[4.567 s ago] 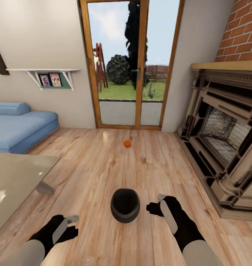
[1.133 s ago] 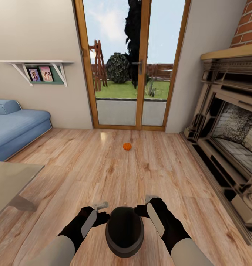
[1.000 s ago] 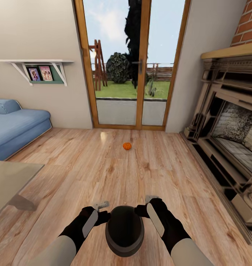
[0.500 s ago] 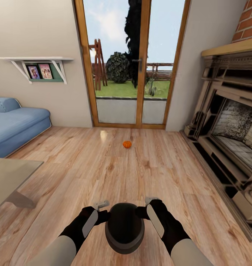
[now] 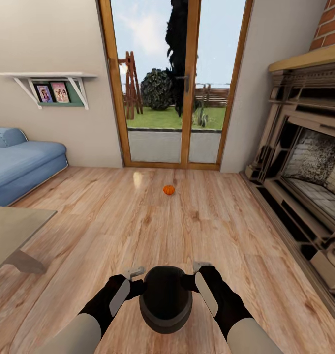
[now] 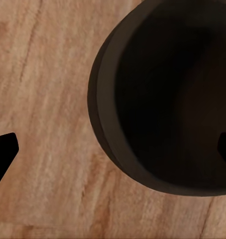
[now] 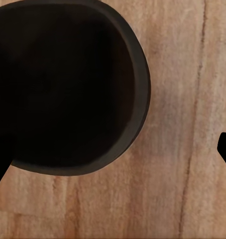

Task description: Place each of the two pumpkins and all three candles from the living room inside a cabinet in the living room (use any cabinet), then make sure every cabinet is closed, and position the cauldron so it is next to a table in the living room.

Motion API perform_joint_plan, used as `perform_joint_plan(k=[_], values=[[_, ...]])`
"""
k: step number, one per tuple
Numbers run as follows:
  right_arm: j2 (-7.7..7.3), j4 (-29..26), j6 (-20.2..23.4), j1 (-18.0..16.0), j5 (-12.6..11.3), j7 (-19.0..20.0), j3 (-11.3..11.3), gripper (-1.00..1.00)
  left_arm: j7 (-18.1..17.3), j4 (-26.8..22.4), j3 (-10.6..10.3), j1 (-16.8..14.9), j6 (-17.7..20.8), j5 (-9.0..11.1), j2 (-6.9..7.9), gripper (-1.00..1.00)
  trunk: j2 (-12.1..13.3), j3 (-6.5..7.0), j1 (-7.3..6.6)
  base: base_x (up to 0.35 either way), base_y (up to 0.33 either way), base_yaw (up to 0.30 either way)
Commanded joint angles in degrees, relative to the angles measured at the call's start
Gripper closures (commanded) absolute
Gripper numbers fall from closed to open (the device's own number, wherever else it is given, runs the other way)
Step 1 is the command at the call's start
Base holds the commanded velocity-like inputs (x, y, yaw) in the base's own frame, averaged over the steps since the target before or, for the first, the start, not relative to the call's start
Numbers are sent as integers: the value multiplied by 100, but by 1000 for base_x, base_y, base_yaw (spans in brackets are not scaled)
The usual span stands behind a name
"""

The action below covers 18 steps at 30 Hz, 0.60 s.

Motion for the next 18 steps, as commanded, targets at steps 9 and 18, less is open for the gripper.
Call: perform_joint_plan(k=[9,18], values=[[0,0,0,0,1,1,-1,-100,-26,0,-2,0,-11,0,8,-100,-362,-162,198,0,0,0],[0,0,-3,0,1,0,2,-100,-34,0,2,0,-18,0,11,-100,-723,-324,396,0,0,0]])
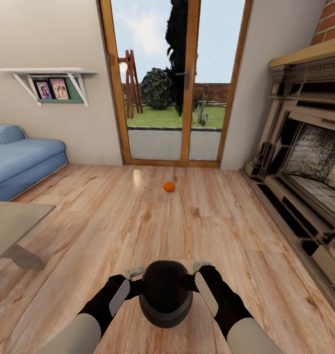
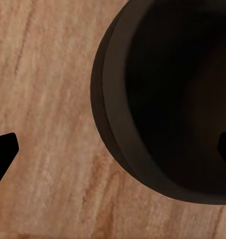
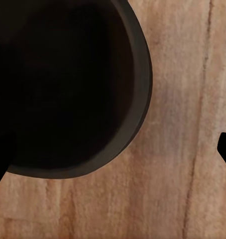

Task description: Place each of the two pumpkins and all three candles from the living room inside a cabinet in the living room (use any cabinet), then make sure every cabinet is closed, and position the cauldron so it is next to a table in the living room.

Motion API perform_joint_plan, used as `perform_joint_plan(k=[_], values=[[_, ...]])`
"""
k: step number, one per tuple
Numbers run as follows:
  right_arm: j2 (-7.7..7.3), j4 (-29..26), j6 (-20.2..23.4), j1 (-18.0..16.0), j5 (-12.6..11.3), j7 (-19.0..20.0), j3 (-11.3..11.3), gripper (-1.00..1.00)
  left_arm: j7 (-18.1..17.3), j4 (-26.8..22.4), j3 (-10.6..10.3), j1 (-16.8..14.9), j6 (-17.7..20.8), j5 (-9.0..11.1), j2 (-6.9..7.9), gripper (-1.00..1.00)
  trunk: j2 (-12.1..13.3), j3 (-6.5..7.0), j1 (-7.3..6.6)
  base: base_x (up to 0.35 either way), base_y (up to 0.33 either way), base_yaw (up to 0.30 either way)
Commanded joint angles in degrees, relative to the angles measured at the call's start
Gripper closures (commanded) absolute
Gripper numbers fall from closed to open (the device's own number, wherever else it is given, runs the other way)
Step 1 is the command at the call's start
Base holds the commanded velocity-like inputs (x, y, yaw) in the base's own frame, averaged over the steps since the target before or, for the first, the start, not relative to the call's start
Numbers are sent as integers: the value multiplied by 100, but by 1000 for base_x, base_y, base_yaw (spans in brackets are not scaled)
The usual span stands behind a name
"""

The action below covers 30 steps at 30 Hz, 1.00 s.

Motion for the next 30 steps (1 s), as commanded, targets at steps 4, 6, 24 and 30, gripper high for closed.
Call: perform_joint_plan(k=[4,6,24,30], values=[[0,0,-6,0,1,0,1,-100,-2,0,4,0,0,0,0,-100,-162,-72,88,0,0,0],[0,0,-6,0,3,-1,1,-100,-2,0,4,0,0,0,-2,-100,-242,-108,132,0,0,0],[0,0,-6,0,9,1,1,-100,2,-2,5,0,7,0,-3,-100,-568,-340,318,0,0,0],[0,0,-6,0,9,1,1,-100,2,-7,5,0,20,0,1,-100,-568,-340,318,78,16,0]])
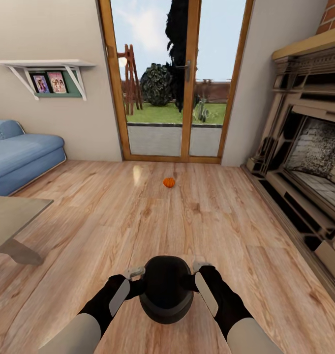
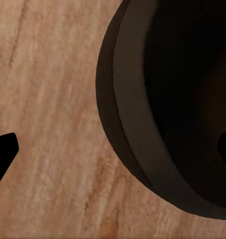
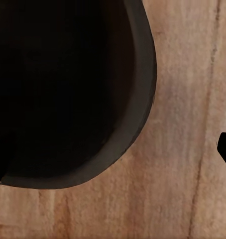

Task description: Place each of the two pumpkins and all three candles from the living room inside a cabinet in the living room (use any cabinet), then make sure every cabinet is closed, and position the cauldron so it is next to a table in the living room.

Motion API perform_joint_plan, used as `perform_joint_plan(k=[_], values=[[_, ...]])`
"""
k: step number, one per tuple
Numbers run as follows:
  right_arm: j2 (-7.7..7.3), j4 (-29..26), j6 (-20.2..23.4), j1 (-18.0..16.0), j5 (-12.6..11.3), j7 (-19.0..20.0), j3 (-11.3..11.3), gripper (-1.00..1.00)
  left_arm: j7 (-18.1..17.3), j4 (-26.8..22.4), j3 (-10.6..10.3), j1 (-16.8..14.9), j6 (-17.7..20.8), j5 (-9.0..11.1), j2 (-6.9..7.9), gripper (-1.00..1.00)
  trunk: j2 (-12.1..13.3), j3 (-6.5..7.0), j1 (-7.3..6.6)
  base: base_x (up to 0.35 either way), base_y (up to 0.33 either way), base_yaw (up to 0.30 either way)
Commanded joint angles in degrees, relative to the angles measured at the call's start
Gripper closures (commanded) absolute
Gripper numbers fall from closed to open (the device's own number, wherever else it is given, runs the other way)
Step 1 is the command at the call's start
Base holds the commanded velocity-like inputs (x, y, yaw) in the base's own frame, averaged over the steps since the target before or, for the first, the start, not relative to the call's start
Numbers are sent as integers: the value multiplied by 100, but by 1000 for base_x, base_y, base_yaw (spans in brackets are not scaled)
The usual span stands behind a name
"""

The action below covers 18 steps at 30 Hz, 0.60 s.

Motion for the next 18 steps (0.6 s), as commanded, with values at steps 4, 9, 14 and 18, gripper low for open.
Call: perform_joint_plan(k=[4,9,14,18], values=[[0,0,0,0,0,-1,0,-100,-1,0,0,0,1,0,0,-100,0,0,0,136,23,0],[0,0,0,0,0,-2,0,-100,4,-2,0,0,11,0,1,-100,0,0,0,70,3,0],[0,0,0,0,0,4,0,-100,4,-2,2,0,4,0,-3,-100,0,0,0,119,0,0],[0,0,0,0,3,6,2,-100,4,-1,1,0,4,0,-3,-100,-3,-44,5,16,0,0]])
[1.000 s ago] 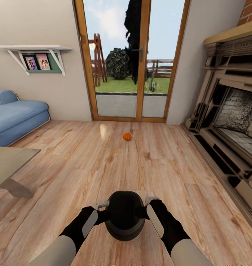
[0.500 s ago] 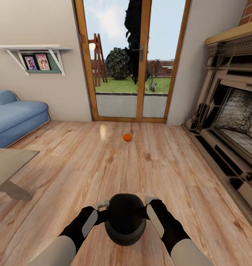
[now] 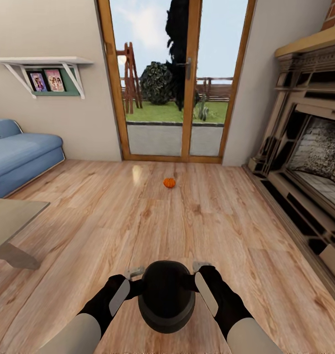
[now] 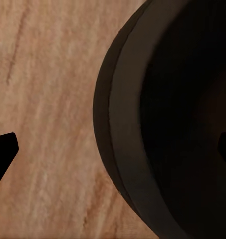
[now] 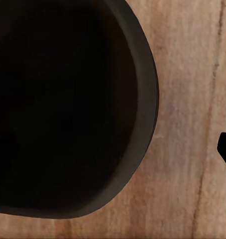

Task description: Place each of the two pumpkins and all three candles from the living room inside a cabinet in the living room (use any cabinet), then make sure every cabinet is closed, and position the cauldron so it is next to a table in the living room.

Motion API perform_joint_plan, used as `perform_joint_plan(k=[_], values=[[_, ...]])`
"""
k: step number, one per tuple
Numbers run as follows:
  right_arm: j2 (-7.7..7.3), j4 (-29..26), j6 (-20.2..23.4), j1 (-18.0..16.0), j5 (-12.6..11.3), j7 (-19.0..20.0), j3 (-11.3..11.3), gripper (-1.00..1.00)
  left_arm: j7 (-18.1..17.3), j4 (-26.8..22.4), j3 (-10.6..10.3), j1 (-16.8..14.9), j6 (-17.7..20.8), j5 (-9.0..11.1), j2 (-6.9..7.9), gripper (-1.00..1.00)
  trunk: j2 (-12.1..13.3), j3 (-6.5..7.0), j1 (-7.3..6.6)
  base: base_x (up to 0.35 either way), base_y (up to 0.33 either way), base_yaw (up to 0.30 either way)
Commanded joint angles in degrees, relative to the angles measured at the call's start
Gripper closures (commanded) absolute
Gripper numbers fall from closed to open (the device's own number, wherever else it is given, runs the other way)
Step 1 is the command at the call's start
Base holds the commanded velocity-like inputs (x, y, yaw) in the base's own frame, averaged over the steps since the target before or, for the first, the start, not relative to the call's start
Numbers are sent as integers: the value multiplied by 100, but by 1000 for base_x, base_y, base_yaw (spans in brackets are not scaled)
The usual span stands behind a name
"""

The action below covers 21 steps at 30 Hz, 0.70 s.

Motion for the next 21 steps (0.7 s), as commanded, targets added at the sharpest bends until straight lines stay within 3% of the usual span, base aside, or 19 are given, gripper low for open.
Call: perform_joint_plan(k=[1,17,21], values=[[0,0,0,0,1,0,0,-100,0,-1,1,0,-1,0,-1,-100,-2,-23,2,5,0,0],[-38,0,-277,0,-13,7,-43,-100,1,-1,3,0,-24,0,-3,-100,-23,-377,43,0,0,0],[-145,0,-336,0,-22,7,-66,-100,1,-1,6,0,-24,0,-2,-100,-27,-444,51,0,0,0]])
